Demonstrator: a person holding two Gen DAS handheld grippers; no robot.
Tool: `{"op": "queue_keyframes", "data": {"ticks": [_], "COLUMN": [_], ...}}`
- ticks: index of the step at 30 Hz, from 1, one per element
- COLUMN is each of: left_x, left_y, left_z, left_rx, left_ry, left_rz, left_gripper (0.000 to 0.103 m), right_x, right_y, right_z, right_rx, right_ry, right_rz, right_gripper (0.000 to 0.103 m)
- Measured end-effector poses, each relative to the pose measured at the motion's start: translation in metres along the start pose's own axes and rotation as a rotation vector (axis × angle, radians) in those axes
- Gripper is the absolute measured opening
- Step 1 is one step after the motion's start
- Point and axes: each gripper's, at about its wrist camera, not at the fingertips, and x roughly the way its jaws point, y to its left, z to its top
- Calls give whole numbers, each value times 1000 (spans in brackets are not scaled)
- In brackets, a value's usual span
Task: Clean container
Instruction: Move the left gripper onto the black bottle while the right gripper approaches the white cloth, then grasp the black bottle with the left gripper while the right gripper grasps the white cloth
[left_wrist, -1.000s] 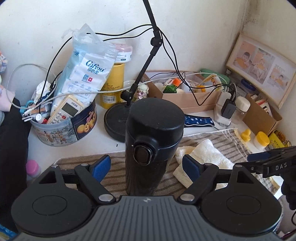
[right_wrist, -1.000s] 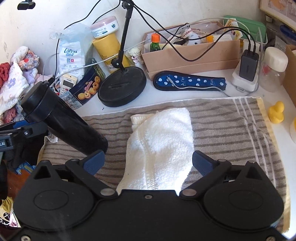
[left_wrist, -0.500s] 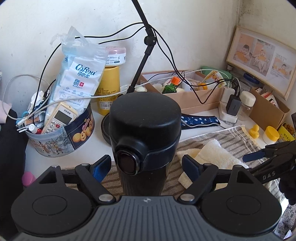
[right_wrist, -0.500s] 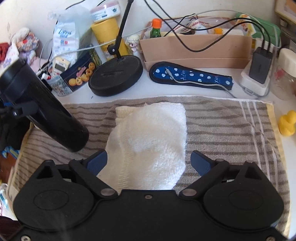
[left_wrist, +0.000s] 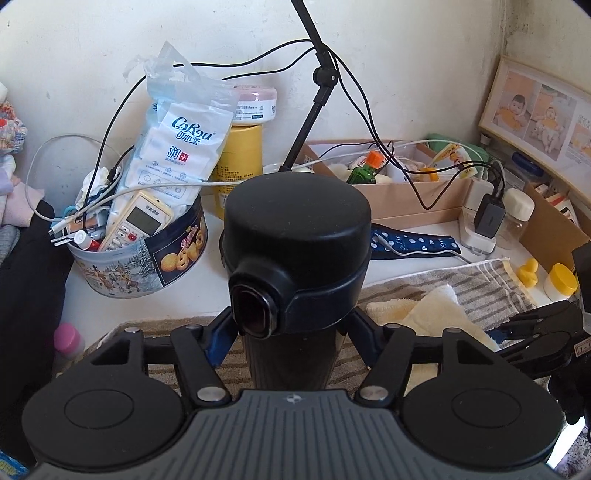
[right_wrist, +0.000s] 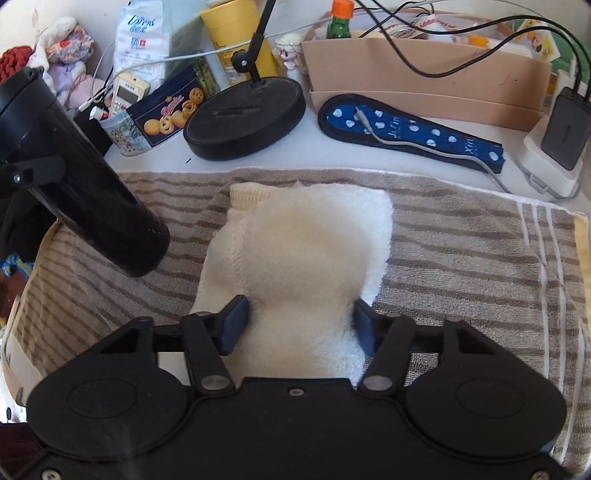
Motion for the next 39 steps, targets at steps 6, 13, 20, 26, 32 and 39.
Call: {"op": "queue_keyframes", "data": {"ticks": [6,13,20,26,32,39], "left_x": [0,-3,-7,-9,-8,-9], "left_y": [-10,-14,-15,-13,-5,-1], "left_z": [-1,-3,-6,-8,-7,-7], "left_rx": [21,5,13,36,24,40], "left_ry": [-7,-7,-9,-14,-6,2], "left_rz": [29,53,50,28,-3,-32], "left_gripper": [64,64,64,64,64,64], "right_x": [-3,-44,-107,-145,-170,-124], "right_y": [-4,-13,-4,23,37,-6], "right_z": [1,6,27,55,81,59], "right_rx": [-29,29,21,-35,19,199], "right_ry": [-1,-82,-225,-356,-400,-258], "right_rz": [59,205,328,374,463,371], "right_gripper": [23,18,18,18,18,18]}}
